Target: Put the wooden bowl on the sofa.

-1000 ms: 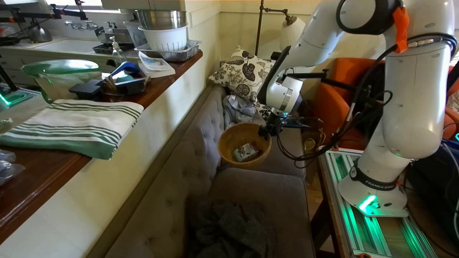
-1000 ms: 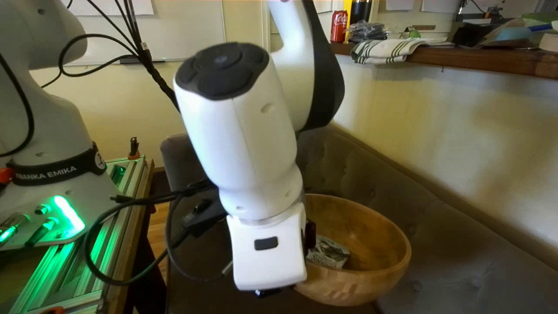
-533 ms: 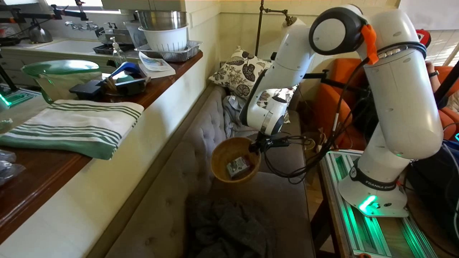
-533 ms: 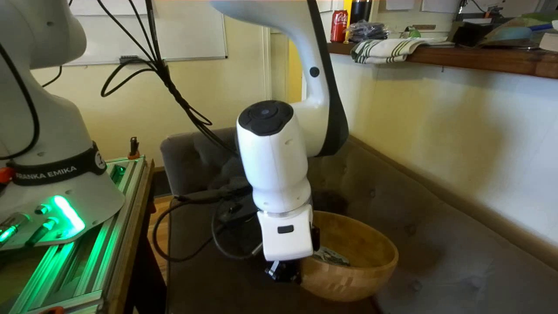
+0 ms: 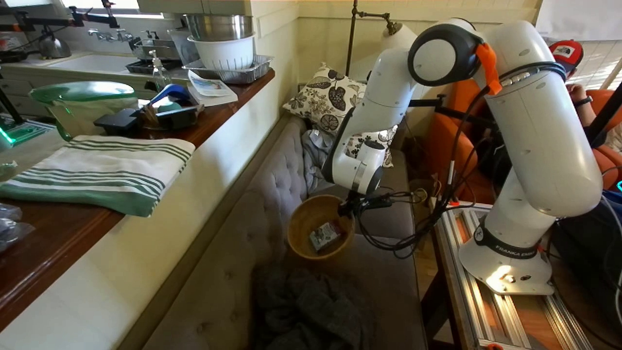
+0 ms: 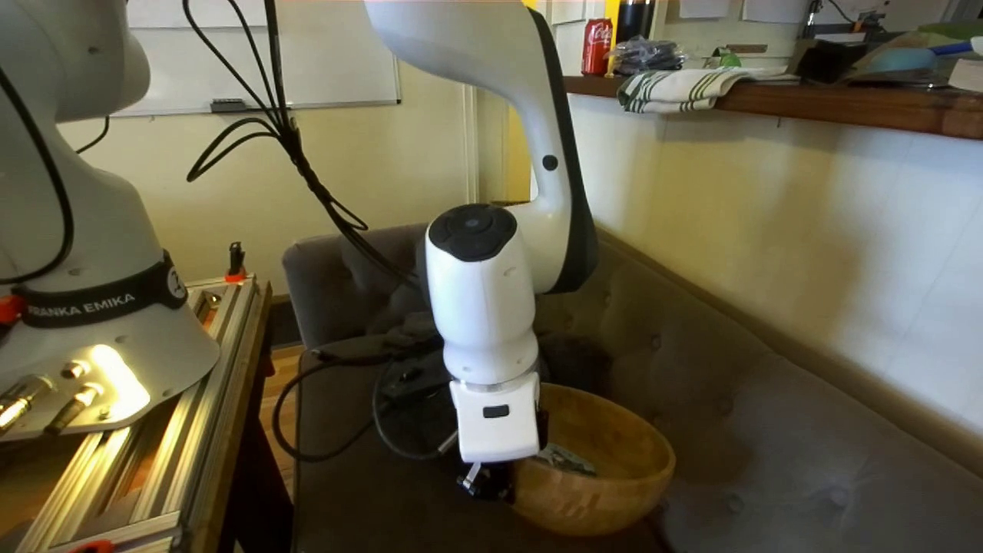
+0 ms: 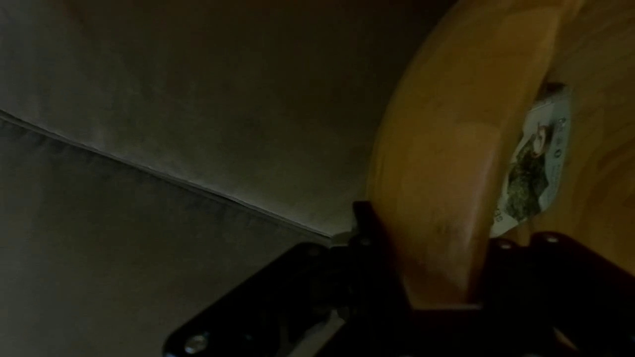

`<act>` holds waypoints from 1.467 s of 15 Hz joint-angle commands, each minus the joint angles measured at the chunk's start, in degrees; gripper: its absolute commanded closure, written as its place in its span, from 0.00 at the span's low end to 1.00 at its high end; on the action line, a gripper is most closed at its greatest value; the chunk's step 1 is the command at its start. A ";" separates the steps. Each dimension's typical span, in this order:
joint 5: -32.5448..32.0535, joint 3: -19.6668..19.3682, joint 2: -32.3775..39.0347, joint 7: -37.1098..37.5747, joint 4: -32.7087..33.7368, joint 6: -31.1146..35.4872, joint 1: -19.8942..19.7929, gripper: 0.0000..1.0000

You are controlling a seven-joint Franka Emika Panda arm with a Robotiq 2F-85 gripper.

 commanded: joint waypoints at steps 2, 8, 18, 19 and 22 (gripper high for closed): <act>13.35 6.66 1.61 -7.52 6.23 1.50 -2.67 0.96; 34.99 2.22 6.59 -23.33 12.53 3.17 10.84 0.96; 44.94 -10.51 15.26 -24.48 9.30 1.57 31.57 0.52; 45.25 -11.04 15.71 -24.34 8.92 2.27 33.16 0.43; 45.98 -14.64 14.57 -25.09 6.23 3.41 39.51 0.23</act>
